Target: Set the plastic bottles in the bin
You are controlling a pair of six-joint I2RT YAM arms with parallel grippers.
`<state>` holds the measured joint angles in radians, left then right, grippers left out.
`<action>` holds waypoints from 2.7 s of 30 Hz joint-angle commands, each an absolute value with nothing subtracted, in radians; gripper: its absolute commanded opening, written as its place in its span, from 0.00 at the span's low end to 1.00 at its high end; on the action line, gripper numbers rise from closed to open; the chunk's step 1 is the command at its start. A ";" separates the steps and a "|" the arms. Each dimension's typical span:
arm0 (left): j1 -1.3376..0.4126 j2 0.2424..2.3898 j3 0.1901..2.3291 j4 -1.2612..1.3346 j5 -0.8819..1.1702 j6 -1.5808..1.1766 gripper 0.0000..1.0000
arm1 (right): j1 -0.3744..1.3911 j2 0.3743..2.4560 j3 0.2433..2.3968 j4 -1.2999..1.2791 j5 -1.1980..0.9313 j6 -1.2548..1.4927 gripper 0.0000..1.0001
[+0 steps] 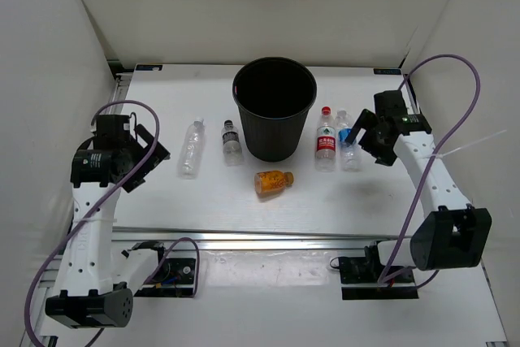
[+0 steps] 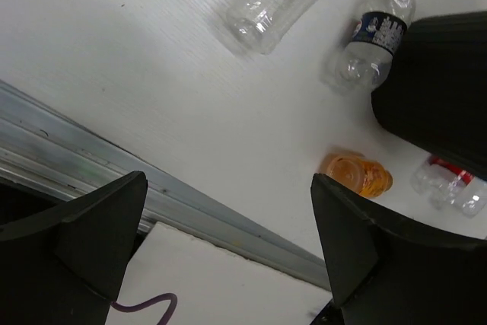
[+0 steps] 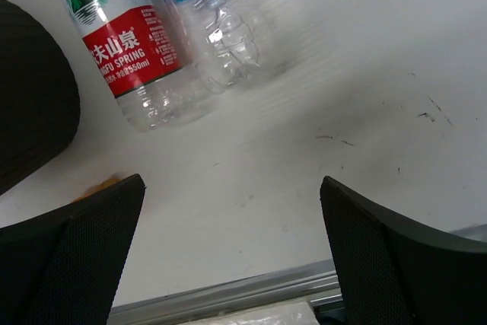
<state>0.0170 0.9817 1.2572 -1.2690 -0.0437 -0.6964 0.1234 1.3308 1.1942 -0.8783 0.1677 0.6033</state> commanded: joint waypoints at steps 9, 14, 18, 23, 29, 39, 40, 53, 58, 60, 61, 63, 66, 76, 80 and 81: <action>0.072 0.853 1.134 -1.197 -0.015 -0.813 1.00 | 0.078 1.556 1.347 -0.798 0.112 0.528 1.00; 0.081 0.896 1.134 -1.186 0.023 -0.750 1.00 | -0.001 1.752 1.512 -0.798 0.057 0.555 1.00; 0.081 0.928 1.134 -1.186 0.032 -0.730 1.00 | -0.011 1.903 1.630 -0.788 0.034 0.508 1.00; 0.081 0.937 1.134 -1.164 0.090 -0.730 1.00 | -0.020 2.075 1.732 -0.788 -0.010 0.488 1.00; 0.090 0.957 1.124 -1.164 0.118 -0.742 1.00 | -0.020 2.132 1.743 -0.778 -0.021 0.488 1.00; 0.091 0.966 1.134 -1.184 0.127 -0.762 1.00 | -0.040 2.102 1.677 -0.822 0.076 0.561 0.43; 0.091 0.966 1.134 -1.174 0.127 -0.772 1.00 | -0.040 2.041 1.677 -0.822 0.095 0.572 0.38; 0.091 0.956 1.072 -1.118 0.176 -0.732 1.00 | 0.211 1.682 2.036 -0.684 -0.048 0.644 0.34; 0.069 0.956 1.035 -1.066 0.202 -0.744 1.00 | 0.411 1.899 2.386 -0.684 -0.015 0.555 0.45; 0.060 0.956 1.048 -1.066 0.202 -0.744 1.00 | 0.437 1.928 2.393 -0.684 0.006 0.546 0.66; 0.060 0.956 1.058 -1.066 0.202 -0.744 1.00 | 0.437 1.928 2.370 -0.684 0.006 0.558 0.72; 0.051 0.956 1.058 -1.075 0.202 -0.735 1.00 | 0.437 1.879 2.309 -0.684 -0.006 0.571 1.00; 0.038 0.921 1.048 -1.075 0.193 -0.735 1.00 | 0.404 1.790 2.316 -0.706 -0.104 0.571 1.00; 0.029 0.857 0.917 -1.040 0.230 -0.755 1.00 | 0.020 1.494 1.706 -0.715 -0.150 0.739 1.00; 0.029 0.857 0.917 -1.029 0.251 -0.755 1.00 | -0.061 1.659 1.621 -0.675 -0.455 0.637 1.00; 0.029 0.857 0.917 -1.019 0.252 -0.755 1.00 | -0.061 1.701 1.643 -0.684 -0.491 0.617 1.00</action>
<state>0.0349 0.8711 0.9150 -1.0611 0.2211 -0.7528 -0.0563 1.5097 1.6863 -0.6559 -0.2440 0.6834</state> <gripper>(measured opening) 1.000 0.998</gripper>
